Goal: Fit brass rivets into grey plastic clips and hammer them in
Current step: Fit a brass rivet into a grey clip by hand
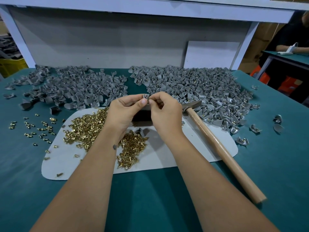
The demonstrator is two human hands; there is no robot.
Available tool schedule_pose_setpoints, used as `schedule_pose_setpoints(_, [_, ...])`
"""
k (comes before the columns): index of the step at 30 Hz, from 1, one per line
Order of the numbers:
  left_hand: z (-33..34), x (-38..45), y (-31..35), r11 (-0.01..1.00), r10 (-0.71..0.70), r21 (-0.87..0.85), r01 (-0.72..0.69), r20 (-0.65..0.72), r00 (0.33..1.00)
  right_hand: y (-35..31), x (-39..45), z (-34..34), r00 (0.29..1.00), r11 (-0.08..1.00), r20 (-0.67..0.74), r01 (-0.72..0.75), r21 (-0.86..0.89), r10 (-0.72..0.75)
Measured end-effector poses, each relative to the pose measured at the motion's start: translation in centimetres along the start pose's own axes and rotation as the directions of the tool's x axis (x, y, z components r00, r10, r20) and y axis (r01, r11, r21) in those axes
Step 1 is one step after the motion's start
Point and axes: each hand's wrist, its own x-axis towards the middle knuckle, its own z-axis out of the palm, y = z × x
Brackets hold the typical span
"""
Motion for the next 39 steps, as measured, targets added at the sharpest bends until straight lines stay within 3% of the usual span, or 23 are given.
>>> schedule_pose_setpoints(8, [0.3,0.2,0.0,0.999,0.003,-0.04,-0.003,-0.012,1.0,-0.4,0.4,-0.4,1.0,0.994,0.004,-0.008,0.11,0.008])
schedule_pose_setpoints(17, [0.2,0.4,-0.2,0.999,0.0,0.041,0.0,-0.008,1.0,-0.1,0.2,0.0,0.986,0.986,0.01,0.166,-0.024,-0.166])
schedule_pose_setpoints(25, [-0.1,0.8,-0.8,0.936,0.078,0.347,-0.051,-0.065,0.995,1.1,1.0,-0.9,0.986,0.976,0.049,0.164,-0.145,-0.158])
schedule_pose_setpoints(29, [-0.4,1.3,-1.5,0.827,0.147,0.558,-0.069,-0.097,0.984,1.8,1.1,-1.1,0.989,0.973,0.091,0.133,-0.191,-0.117])
schedule_pose_setpoints(39, [0.0,1.0,-1.4,0.693,0.233,0.713,-0.107,-0.082,0.969,1.9,1.5,-0.7,0.99,0.975,0.127,0.083,-0.204,-0.058])
